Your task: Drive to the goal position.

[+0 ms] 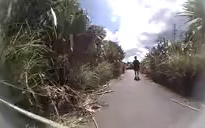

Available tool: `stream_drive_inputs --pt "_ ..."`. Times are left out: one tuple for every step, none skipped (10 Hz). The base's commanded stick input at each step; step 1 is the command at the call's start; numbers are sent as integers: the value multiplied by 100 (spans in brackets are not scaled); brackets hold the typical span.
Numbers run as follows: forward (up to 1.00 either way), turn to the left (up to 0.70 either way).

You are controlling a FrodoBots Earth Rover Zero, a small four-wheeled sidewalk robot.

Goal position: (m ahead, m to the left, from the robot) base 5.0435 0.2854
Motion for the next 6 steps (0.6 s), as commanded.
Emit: stream_drive_inputs --pt "66 -8" --pt "66 -6" --pt "67 -5" --pt "67 -5" --pt "68 -6" --pt "69 -6"
